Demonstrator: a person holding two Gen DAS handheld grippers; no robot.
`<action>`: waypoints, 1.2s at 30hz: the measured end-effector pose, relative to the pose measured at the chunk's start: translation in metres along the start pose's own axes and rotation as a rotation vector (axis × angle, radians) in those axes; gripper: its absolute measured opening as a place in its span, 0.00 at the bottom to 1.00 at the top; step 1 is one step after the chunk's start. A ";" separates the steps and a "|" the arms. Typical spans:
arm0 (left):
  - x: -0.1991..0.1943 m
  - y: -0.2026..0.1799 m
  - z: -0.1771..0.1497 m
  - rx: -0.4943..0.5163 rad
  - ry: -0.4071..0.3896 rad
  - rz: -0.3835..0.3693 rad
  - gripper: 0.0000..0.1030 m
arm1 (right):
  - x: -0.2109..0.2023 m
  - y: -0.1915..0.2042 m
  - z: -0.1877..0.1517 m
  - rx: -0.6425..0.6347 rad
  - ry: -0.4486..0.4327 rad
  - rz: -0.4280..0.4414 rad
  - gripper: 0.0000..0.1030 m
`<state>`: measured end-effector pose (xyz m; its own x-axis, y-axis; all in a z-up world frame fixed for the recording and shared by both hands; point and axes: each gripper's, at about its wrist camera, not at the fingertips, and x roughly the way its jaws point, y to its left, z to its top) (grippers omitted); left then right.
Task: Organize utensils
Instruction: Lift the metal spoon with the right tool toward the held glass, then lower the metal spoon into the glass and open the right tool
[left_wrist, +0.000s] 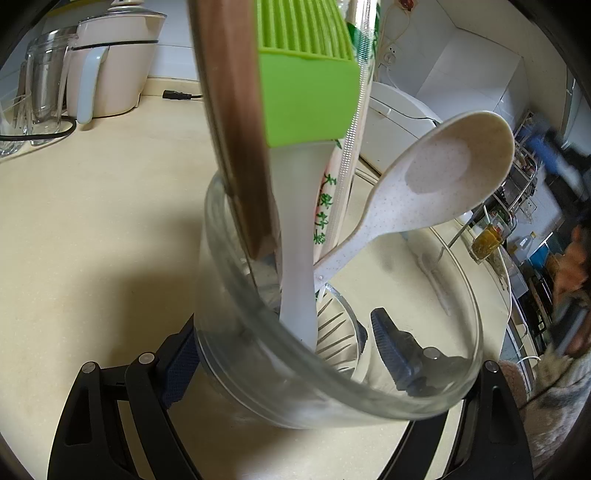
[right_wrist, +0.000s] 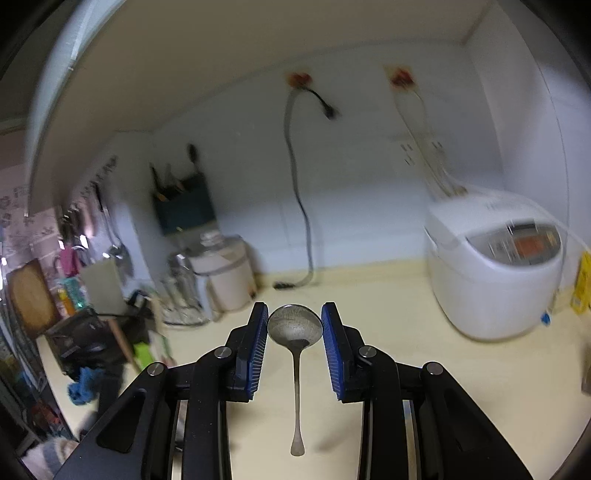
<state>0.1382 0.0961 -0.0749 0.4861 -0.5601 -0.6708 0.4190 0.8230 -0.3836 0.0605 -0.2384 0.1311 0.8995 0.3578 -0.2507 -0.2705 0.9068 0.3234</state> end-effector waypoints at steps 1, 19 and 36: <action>0.000 0.000 0.000 0.000 0.000 0.000 0.85 | -0.005 0.006 0.008 -0.004 -0.014 0.023 0.29; 0.000 0.000 0.000 -0.001 0.000 -0.001 0.85 | 0.033 0.124 0.057 -0.082 0.000 0.342 0.29; 0.000 0.000 0.000 0.000 0.002 -0.004 0.86 | 0.109 0.144 -0.033 -0.186 0.315 0.244 0.29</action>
<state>0.1379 0.0963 -0.0747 0.4831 -0.5630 -0.6706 0.4207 0.8209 -0.3862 0.1080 -0.0609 0.1202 0.6610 0.5907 -0.4628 -0.5452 0.8018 0.2446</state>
